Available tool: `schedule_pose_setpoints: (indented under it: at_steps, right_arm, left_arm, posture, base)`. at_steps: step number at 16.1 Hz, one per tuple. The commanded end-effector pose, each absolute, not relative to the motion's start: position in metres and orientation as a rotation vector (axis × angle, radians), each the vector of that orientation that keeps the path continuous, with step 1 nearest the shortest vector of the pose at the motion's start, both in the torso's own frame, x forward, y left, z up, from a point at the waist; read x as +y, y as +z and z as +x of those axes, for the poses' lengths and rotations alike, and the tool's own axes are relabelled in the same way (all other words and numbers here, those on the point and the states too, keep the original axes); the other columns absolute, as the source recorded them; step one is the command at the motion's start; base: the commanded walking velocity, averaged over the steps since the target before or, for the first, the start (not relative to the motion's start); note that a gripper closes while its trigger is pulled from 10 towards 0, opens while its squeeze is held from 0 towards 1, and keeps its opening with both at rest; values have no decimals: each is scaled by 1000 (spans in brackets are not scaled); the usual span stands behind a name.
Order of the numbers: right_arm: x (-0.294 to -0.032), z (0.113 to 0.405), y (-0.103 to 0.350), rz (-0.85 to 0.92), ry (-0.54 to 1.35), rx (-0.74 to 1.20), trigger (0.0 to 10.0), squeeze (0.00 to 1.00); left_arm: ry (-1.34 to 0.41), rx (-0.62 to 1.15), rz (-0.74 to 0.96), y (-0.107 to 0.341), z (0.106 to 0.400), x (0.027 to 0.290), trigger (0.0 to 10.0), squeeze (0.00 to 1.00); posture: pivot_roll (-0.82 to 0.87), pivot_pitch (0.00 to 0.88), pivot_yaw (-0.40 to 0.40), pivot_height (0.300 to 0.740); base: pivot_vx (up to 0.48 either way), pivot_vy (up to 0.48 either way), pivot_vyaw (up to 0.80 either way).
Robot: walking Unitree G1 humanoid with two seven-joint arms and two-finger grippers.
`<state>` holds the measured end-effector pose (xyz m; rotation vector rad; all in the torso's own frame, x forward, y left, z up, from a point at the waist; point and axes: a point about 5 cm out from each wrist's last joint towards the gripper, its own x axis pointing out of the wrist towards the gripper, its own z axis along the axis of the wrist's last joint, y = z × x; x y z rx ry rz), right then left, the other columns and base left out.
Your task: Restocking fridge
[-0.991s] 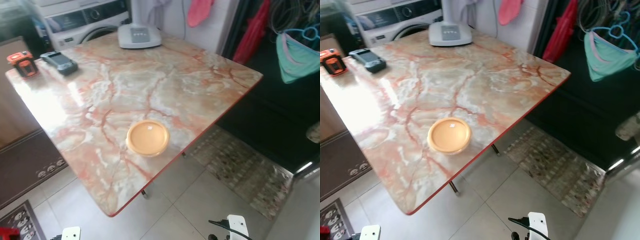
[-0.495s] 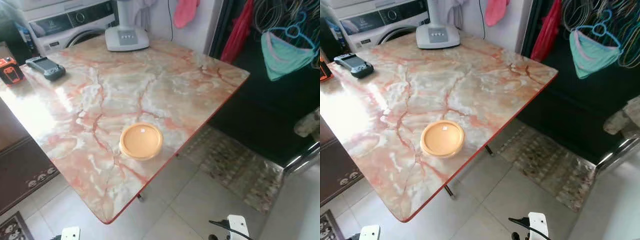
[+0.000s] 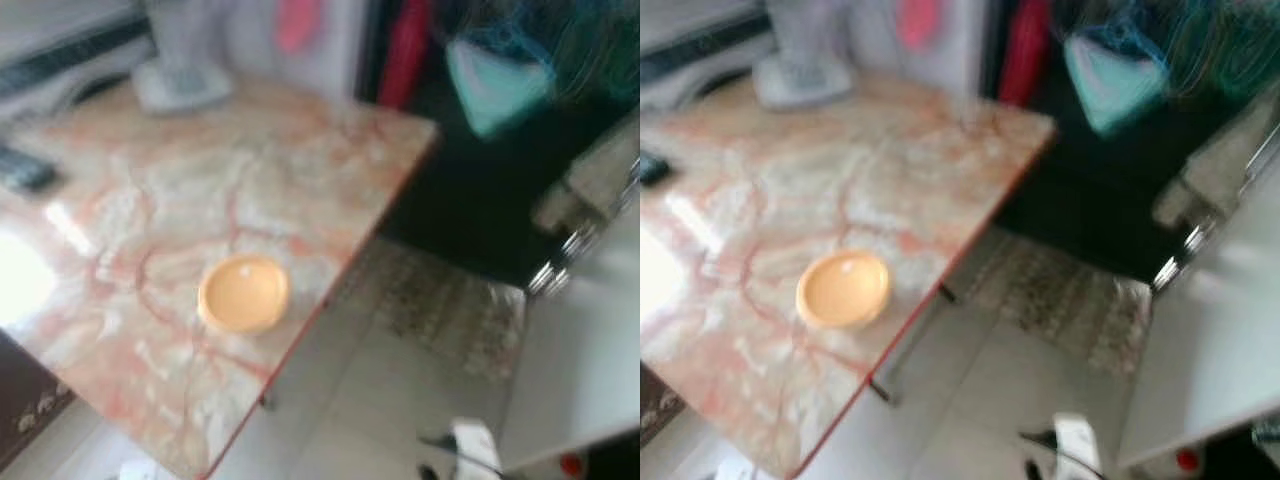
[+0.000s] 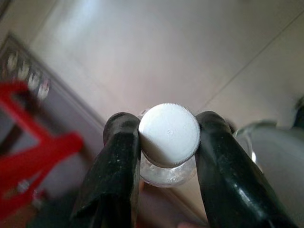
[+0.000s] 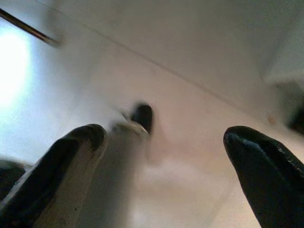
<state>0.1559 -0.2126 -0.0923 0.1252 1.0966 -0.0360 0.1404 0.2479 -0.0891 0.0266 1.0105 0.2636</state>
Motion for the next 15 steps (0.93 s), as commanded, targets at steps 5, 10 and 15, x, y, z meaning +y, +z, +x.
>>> schedule_pose_setpoints:
  at_steps: [5, 10, 15]
  right_arm:
    - [-208, 161, -91, 122, -13, 1091, 10000, 0]
    - [-207, 162, -91, 121, -9, 1081, 10000, 0]
    - [-207, 162, -91, 130, -6, 1079, 10000, 0]
  left_arm:
    - [269, 1039, 35, -92, 129, 250, 10000, 0]
    - [266, 1044, 29, -94, 128, 246, 10000, 0]
    - [270, 1041, 23, -94, 129, 245, 10000, 0]
  posture:
    - [153, 69, 3, 740]
    - [156, 64, 4, 740]
    - [160, 68, 4, 740]
  base:
    - [0, 0, -750]
    - [0, 0, -148]
    - [0, 0, 0]
